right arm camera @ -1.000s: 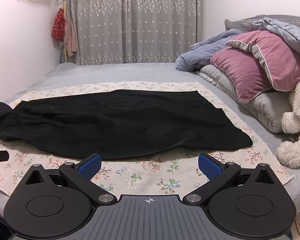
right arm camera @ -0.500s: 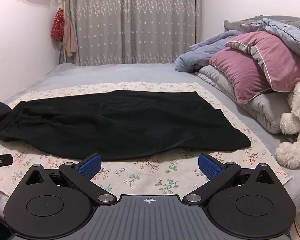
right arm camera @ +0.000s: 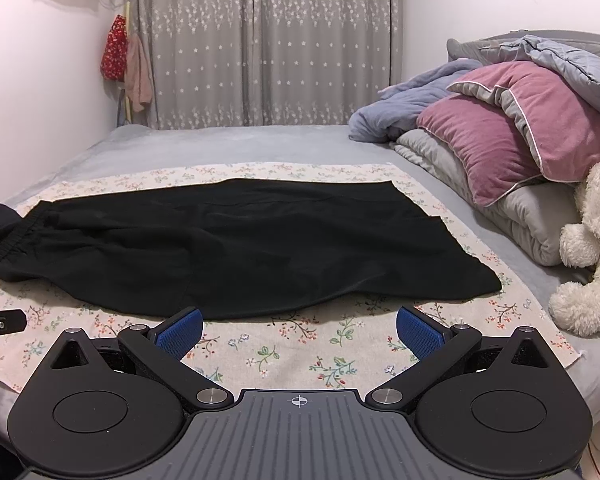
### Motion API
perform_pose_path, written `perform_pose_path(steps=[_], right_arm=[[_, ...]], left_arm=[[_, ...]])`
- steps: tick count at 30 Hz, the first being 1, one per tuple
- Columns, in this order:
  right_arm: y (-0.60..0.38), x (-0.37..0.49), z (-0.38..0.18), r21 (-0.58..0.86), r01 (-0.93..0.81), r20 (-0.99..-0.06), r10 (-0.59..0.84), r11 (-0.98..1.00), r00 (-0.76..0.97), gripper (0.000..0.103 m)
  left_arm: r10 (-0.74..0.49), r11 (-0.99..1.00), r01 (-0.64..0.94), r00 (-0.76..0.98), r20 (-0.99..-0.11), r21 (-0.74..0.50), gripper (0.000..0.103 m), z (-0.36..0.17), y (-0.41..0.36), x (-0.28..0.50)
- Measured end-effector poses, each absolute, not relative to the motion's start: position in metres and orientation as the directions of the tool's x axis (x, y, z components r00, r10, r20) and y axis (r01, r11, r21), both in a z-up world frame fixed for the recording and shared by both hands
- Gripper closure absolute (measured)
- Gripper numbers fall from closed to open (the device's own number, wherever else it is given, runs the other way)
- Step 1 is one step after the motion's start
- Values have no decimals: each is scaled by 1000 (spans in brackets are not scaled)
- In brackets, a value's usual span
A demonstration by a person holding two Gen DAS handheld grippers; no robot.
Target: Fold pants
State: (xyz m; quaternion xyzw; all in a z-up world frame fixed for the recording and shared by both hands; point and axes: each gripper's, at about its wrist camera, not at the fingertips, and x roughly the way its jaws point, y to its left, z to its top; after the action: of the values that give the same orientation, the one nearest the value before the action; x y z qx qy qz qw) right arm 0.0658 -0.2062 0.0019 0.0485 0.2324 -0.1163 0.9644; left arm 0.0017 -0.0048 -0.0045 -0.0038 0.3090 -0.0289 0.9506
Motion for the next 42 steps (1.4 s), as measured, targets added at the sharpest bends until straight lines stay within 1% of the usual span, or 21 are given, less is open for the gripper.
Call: perform_pose_path(steps=[27,32,36,38,41,42], right_arm=[[-213,70,-9,39,258,-473,-210,965,856,0],[-209,70,-9,34,256,-475,-209,966,855,0],[-217,76,-6,14,264,-461,-228,964,857,0],[-234,84,-6,36,294,-465,-245,955,851,0],[-269,97,-12,131,366,-496,-259,921,829,0],[-283,103,-14,197,383,-517,-236,902,823,0]], left_arm=[[-57,998,53,808,-586,-25,0,-5,-6,1],[-74,997,59,801,-594,-45,0,-3,0,7],[-75,995,19,790,-609,-98,0,3,26,28],[-39,991,-50,788,-615,-128,0,5,50,45],[37,980,-148,789,-613,-131,0,9,82,65],[52,976,-171,787,-615,-137,0,11,92,71]])
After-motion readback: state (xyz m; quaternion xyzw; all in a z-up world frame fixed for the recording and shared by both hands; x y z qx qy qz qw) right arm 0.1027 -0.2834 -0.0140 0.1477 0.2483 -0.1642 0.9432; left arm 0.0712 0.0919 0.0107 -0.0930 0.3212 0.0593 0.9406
